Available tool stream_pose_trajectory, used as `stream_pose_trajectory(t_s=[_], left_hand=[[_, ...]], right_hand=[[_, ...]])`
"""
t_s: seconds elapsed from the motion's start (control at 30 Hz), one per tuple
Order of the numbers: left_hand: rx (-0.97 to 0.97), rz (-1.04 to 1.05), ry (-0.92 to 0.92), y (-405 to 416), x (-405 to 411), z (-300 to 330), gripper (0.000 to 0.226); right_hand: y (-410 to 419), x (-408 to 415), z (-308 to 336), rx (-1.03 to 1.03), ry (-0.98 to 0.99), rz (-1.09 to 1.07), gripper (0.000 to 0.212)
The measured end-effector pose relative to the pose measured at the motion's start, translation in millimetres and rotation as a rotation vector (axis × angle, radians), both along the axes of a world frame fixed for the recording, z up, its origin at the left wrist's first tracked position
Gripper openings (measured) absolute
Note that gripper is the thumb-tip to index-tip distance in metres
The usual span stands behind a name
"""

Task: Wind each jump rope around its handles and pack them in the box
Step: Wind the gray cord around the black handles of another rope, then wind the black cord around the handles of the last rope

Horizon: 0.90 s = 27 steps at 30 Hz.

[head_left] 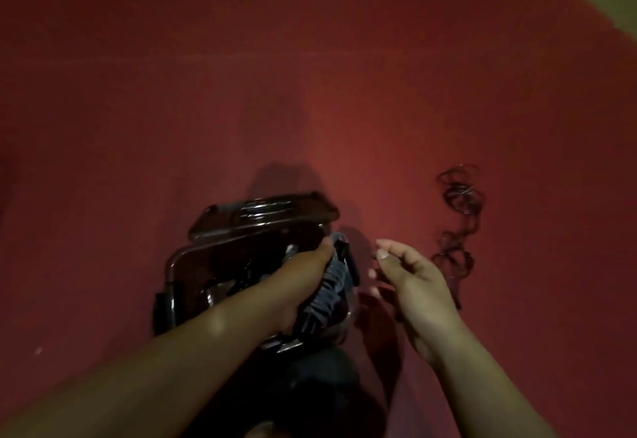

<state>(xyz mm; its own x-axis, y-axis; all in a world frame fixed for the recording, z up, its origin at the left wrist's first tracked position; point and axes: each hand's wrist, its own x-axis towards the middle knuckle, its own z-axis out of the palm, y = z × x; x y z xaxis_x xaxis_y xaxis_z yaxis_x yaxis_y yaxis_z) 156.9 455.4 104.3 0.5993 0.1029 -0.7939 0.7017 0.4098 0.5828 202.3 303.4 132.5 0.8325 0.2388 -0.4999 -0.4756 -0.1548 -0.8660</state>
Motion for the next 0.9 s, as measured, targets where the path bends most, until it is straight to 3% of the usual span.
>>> stream_pose_trajectory(t_s=[0.07, 0.23, 0.37, 0.5, 0.63, 0.8, 0.9], left_hand=[[-0.198, 0.173, 0.036, 16.2, -14.2, -10.1, 0.052], [-0.173, 0.342, 0.106, 52.3, -50.0, -28.4, 0.031], [0.042, 0.437, 0.049, 69.3, -73.1, -29.7, 0.016], [0.387, 0.364, 0.071, 65.7, -89.3, -41.0, 0.031], [0.710, 0.181, -0.041, 48.9, -103.2, -42.0, 0.055], [1.034, 0.129, -0.209, 40.7, -105.9, -35.8, 0.046], [1.023, 0.125, -0.323, 32.6, -92.9, -26.2, 0.036]], right_hand=[[20.9, -5.4, -21.1, -0.005, 0.004, 0.083, 0.016], [48.2, -13.6, -56.1, -0.143, -0.101, 0.178, 0.012], [44.6, -18.9, -53.8, -0.148, -0.110, 0.207, 0.012], [48.2, -27.3, -54.3, -0.222, -0.191, 0.232, 0.012], [58.5, -44.8, -54.9, -0.386, -0.334, 0.370, 0.011], [57.6, -51.3, -55.7, -0.223, -0.272, 0.249, 0.011], [49.7, -45.8, -51.3, -0.064, -0.210, 0.105, 0.014]])
